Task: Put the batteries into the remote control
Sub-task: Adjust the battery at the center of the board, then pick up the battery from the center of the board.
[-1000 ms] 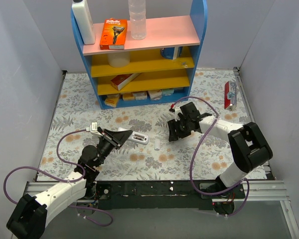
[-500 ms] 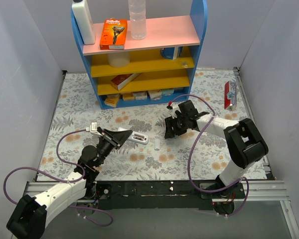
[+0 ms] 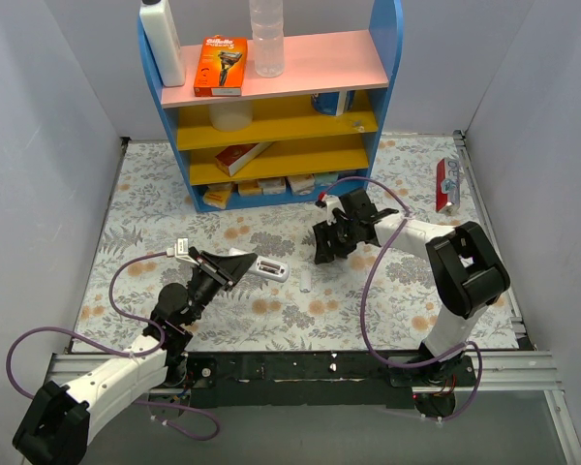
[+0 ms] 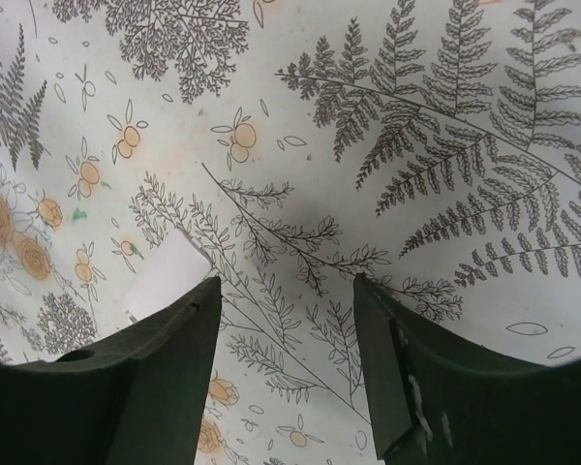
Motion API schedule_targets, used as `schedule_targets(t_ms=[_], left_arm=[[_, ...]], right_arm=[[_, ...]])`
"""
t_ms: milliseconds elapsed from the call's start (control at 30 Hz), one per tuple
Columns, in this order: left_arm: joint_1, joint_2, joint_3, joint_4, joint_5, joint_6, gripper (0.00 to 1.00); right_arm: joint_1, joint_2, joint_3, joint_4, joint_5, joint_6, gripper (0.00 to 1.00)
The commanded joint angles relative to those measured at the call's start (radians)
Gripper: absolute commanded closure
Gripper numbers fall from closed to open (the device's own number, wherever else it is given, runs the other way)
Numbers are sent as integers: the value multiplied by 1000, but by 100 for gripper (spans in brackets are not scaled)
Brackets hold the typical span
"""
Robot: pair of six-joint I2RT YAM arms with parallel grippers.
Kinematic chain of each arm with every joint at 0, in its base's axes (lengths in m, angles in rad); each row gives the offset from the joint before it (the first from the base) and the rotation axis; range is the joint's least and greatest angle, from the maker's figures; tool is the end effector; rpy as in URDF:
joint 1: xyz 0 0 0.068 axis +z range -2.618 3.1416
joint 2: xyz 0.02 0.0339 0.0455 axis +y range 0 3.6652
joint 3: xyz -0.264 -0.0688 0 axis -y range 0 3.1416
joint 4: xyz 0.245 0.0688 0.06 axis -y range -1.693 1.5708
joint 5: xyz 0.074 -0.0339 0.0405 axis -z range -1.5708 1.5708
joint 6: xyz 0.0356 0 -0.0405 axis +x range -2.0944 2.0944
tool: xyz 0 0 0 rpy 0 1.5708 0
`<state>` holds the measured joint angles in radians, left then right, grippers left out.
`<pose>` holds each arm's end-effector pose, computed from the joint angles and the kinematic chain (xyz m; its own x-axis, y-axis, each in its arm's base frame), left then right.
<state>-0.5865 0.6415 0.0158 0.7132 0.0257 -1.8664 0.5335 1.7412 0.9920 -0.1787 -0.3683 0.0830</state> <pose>0.1256 -0.0845 0.1862 -0.5709 -0.7688 0.2881 -0.0978 -0.2847 -0.9536 0.2942 0.1887 0.1649 -0.7415 -0.3481 -0.5736 -0.6009 0.7249 0.3369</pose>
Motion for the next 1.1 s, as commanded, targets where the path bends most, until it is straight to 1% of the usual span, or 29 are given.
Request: schedule_targets(t_ms=[0,100,233,267,333,367,400,467,667,967,1000,1033,1067], left_arm=[[-4,-20,-73,-3,-3,7,100],[-4,-17,-73,0,0,7,100],[-4,-13,-73,6,2,7,100],[-3,-11,-74,8,3,7,100],[-4,-11,-71,6,5,7,100],[-4,-13,-70,6,6,10,100],[-4,-11,-68,8,8,12,100],[-4,-13,-66,0,10,15,100],[-4,-11,-63,0,14,16,100],[-4,-11,-62,0,20,18,100],[-4,-11,-62,2,20,19,100],[-4,-8,-63,3,22,19,100],[-4,-8,-62,3,23,21,100]], right_arm=[[17,-48,77,-106,12,-135,37],[20,-69,117,-182,78,-207,40],[23,-54,175,-278,161,-293,43],[26,-46,192,-291,207,-317,44],[29,-32,206,-323,245,-341,50],[31,-16,214,-334,270,-350,51],[31,-8,226,-347,279,-365,56],[40,12,234,-358,293,-380,60],[71,63,269,-378,339,-416,60],[102,124,292,-384,364,-451,62],[105,129,292,-386,364,-453,64],[105,138,292,-386,365,-453,64],[106,142,290,-386,402,-453,64]])
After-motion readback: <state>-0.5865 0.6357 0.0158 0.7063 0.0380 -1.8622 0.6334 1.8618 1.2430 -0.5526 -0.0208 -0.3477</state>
